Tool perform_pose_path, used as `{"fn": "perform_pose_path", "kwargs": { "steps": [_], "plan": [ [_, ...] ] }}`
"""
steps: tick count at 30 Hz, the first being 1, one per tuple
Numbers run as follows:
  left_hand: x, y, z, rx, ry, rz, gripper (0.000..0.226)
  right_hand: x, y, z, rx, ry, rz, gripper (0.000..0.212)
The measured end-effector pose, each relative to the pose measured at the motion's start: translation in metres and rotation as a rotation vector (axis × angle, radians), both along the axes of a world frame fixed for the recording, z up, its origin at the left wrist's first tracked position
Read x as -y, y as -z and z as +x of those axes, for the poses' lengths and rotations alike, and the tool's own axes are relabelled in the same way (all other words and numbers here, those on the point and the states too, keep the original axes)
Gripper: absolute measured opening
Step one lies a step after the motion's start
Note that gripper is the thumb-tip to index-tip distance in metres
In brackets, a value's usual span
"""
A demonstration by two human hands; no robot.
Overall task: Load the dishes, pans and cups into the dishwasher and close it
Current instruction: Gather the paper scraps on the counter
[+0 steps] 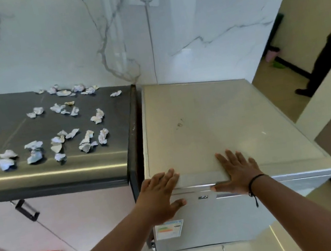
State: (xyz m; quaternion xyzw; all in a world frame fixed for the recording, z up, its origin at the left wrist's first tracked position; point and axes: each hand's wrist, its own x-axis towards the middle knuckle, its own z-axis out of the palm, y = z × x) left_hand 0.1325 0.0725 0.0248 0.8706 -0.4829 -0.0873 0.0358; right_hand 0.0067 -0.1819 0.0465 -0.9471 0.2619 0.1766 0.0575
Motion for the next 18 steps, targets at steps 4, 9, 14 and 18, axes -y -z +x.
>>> {"fn": "perform_pose_path", "kwargs": {
  "steps": [4, 9, 14, 18],
  "plan": [
    [-0.015, -0.030, 0.022, -0.035, 0.109, 0.045, 0.079, -0.036, 0.001, 0.003, 0.054, 0.198, 0.042, 0.102],
    [-0.075, -0.055, 0.072, -0.025, 0.019, 0.040, 0.079, -0.083, 0.000, 0.049, 0.187, 0.320, 0.014, 0.096],
    [-0.150, -0.064, 0.141, 0.011, -0.234, 0.038, 0.076, -0.139, -0.013, 0.146, 0.296, 0.056, 0.011, 0.093],
    [-0.210, -0.061, 0.180, 0.026, -0.427, 0.006, 0.075, -0.187, -0.017, 0.226, 0.411, -0.125, 0.070, 0.106]
  ]
}}
